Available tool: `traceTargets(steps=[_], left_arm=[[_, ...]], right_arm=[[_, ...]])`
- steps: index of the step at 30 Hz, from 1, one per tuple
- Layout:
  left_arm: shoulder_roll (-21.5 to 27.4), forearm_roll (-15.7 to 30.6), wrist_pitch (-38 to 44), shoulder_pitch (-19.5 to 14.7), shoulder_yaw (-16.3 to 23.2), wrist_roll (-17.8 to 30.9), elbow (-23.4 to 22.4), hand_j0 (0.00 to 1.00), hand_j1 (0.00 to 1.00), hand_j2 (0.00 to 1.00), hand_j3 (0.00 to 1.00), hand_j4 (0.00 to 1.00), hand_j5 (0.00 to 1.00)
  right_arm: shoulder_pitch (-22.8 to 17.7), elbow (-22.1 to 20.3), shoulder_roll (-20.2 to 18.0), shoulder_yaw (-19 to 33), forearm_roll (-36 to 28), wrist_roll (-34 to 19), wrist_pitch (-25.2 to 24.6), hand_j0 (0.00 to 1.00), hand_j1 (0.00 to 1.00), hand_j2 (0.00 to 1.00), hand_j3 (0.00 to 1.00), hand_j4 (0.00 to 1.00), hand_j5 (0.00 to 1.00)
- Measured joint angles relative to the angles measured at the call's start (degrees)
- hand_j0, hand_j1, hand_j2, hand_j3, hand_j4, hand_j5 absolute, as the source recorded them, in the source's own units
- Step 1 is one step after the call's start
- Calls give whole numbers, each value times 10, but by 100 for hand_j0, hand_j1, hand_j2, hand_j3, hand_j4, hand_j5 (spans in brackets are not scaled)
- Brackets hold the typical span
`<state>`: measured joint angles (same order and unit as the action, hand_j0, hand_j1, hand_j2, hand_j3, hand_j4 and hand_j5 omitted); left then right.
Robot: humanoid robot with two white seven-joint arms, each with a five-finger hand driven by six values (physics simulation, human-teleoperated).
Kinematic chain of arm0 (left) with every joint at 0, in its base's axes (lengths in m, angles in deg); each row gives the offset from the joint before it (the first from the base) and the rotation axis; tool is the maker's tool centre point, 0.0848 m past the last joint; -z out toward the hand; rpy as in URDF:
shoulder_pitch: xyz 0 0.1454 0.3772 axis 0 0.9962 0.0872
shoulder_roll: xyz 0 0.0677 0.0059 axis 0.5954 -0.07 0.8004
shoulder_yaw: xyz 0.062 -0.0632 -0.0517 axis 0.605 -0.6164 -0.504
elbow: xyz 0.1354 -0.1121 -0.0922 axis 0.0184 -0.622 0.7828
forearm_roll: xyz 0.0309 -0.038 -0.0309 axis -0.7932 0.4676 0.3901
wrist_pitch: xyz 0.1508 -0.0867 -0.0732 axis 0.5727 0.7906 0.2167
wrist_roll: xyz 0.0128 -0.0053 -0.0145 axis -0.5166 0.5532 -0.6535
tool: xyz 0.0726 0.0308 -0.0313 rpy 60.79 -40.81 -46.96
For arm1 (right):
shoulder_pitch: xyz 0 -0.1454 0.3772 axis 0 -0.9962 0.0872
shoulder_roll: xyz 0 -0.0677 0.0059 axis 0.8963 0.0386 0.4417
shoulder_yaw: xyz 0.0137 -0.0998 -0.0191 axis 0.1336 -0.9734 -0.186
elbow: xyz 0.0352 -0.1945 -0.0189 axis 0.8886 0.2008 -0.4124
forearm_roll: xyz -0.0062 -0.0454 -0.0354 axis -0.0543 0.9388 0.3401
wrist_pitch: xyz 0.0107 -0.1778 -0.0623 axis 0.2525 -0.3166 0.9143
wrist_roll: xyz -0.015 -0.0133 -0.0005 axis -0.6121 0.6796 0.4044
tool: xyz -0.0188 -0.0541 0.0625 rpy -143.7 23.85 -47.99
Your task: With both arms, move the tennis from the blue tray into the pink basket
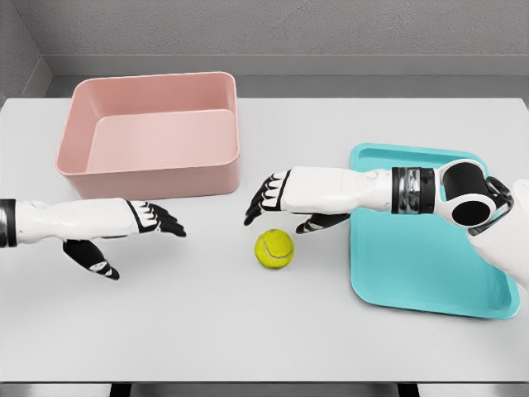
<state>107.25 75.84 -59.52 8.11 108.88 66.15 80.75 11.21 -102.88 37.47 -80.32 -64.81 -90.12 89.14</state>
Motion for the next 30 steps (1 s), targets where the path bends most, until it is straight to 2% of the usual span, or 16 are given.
traceTargets(steps=[5,8,9,10,11,14,18,23,28,30], left_arm=[[-2,2,0,1,-6,0,1,100,100,100,100,100,100],[-5,4,0,-1,-14,1,-1,100,100,100,100,100,100],[-7,4,0,0,-16,1,-2,100,100,100,100,100,100],[-12,4,0,7,-17,1,-2,100,100,100,100,100,100],[-19,4,0,7,-18,2,-1,100,100,100,100,100,100],[-40,1,0,4,-23,2,-3,100,100,100,100,100,100],[-73,3,0,-1,-32,2,-2,100,100,100,100,100,100],[-123,1,0,-19,-41,2,-2,100,100,100,100,100,100],[-168,2,0,-25,-48,3,-7,100,100,100,100,100,100],[-185,3,0,-30,-48,3,-17,100,100,100,100,100,100]], right_arm=[[4,-1,-12,2,-1,0,0,85,85,85,85,85,85],[21,-4,-49,7,-4,1,0,87,87,87,87,87,87],[21,-6,-66,13,-5,4,0,90,90,90,90,90,90],[20,-7,-83,19,-7,7,0,99,99,99,99,99,99],[20,-8,-101,26,-7,11,0,100,100,100,100,100,100],[-9,-11,-157,72,-9,27,0,100,100,100,100,100,100],[-43,-12,-195,129,-9,31,0,100,100,100,100,100,100],[-43,-5,-212,151,-11,34,0,100,100,100,100,100,100],[-45,18,-215,153,-11,35,0,100,100,100,100,100,100],[-46,42,-214,151,-10,35,0,100,100,100,100,100,100]])
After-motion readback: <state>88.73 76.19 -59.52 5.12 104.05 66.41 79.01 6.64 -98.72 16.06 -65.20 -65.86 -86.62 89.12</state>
